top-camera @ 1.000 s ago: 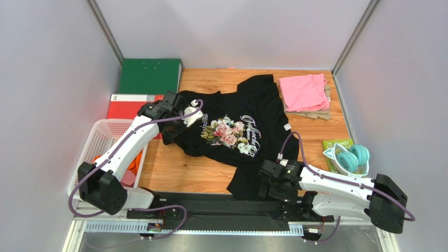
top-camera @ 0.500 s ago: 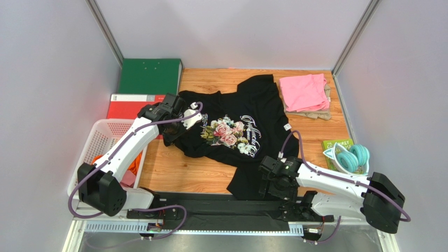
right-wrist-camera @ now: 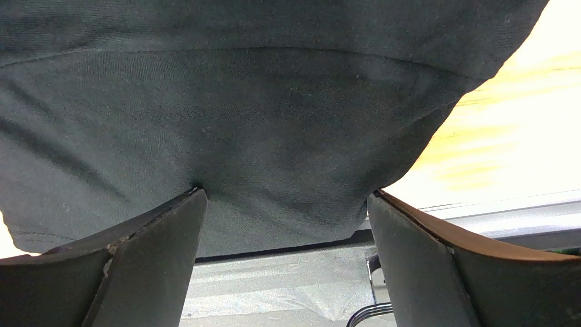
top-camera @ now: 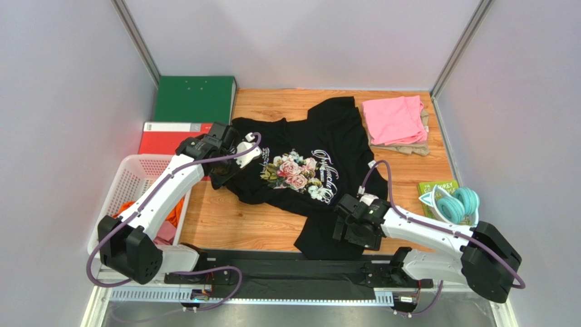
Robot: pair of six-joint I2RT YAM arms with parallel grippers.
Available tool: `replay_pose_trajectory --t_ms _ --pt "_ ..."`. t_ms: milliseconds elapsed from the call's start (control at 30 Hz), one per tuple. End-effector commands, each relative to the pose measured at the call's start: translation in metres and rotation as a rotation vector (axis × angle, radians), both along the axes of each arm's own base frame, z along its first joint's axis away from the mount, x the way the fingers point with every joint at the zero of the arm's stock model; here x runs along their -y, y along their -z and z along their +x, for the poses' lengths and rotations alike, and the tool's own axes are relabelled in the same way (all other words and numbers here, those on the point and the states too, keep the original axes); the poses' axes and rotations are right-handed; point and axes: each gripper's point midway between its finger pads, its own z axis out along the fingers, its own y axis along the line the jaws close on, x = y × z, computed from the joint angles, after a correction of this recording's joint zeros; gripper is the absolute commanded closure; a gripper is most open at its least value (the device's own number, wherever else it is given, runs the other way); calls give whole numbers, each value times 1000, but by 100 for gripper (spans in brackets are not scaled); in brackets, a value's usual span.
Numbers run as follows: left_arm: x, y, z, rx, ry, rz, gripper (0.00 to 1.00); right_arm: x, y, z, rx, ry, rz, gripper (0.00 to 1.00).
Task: Fold and stack the t-shirts
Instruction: Grap the side of the flattened tshirt closest away from the robot with both arms
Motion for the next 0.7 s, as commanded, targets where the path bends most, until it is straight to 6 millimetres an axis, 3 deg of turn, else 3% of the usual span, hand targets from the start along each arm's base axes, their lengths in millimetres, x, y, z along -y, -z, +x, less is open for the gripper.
replay_pose_trajectory --t_ms 0,267,367,400,567,667 --pt "-1 -8 2 38 -11 -26 100 -6 6 2 27 30 63 4" --pt "-1 -9 1 38 -14 -27 100 -3 13 -19 -10 48 98 4" --pt "-1 -8 1 34 -15 -26 100 -7 14 -22 -16 47 114 12" --pt "-1 -9 2 36 -17 -27 100 -9 14 -22 -14 47 119 19" --pt "-2 -13 2 45 -15 -26 100 -13 13 -22 -14 39 111 37" --pt "-2 -15 2 48 -16 -26 100 -10 9 -23 -8 30 93 78"
